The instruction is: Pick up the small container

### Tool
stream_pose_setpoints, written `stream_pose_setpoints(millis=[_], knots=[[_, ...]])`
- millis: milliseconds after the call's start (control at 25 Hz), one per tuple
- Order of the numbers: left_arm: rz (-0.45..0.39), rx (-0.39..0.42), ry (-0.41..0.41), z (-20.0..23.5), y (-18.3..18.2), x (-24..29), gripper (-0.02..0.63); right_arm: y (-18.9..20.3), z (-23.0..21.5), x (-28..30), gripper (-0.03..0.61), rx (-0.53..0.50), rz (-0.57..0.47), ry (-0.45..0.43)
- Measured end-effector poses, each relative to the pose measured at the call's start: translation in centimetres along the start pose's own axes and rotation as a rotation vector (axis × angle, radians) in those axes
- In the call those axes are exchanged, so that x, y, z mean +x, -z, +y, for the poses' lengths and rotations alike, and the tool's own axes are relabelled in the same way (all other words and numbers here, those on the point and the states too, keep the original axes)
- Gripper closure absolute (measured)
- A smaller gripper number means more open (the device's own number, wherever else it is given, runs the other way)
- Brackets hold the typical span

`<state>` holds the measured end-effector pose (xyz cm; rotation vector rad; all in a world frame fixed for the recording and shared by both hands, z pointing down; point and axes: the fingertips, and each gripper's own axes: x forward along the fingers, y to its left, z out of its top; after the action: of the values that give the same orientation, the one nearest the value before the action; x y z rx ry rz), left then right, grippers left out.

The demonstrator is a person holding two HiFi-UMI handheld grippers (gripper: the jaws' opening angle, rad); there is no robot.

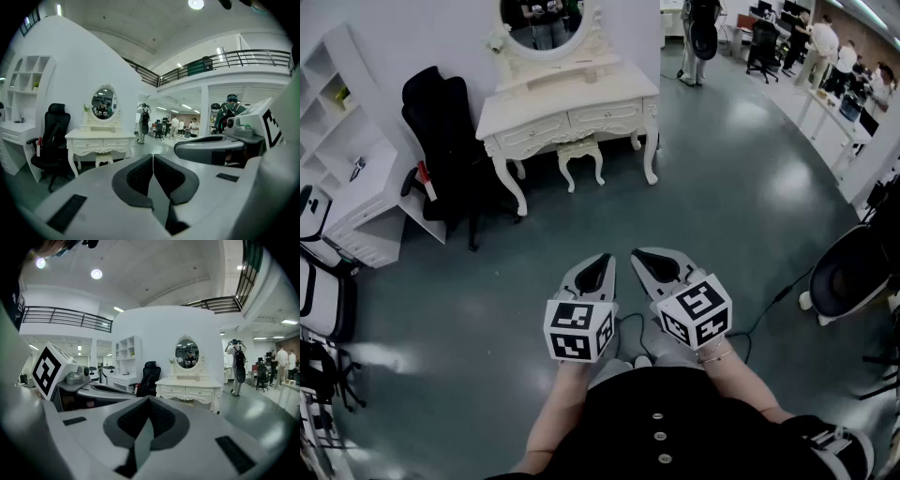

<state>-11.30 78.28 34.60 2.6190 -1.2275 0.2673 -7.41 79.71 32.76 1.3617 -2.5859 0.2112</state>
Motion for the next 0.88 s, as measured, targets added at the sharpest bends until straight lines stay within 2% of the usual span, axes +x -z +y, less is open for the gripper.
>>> stream_pose_setpoints(millis=[120, 480, 680, 800, 880], knots=[[0.037, -0.004, -0.008, -0.1, 0.7, 0.0, 0.597, 0.3, 0.1, -0.4, 0.577, -0.005, 0.011, 0.007], [0.059, 0.011, 0.005, -0.2, 1.5, -0.3, 0.597, 1.2, 0.5, -0.4, 0.577, -0.033, 0.041, 0.028], [-0.002, -0.035, 0.002, 0.4, 0.3, -0.6, 0.597, 0.3, 0.2, 0.0, 0.577, 0.020, -0.018, 0.040], [-0.067, -0.058, 0.038, 0.4, -0.6, -0.9, 0.597, 0.0, 0.0, 0.1, 0.577, 0.016, -0.034, 0.043], [-0.065, -0.061, 0.051, 0.4, -0.5, -0.6, 0.597, 0.2, -0.4, 0.2, 0.577, 0.014, -0.030, 0.050]])
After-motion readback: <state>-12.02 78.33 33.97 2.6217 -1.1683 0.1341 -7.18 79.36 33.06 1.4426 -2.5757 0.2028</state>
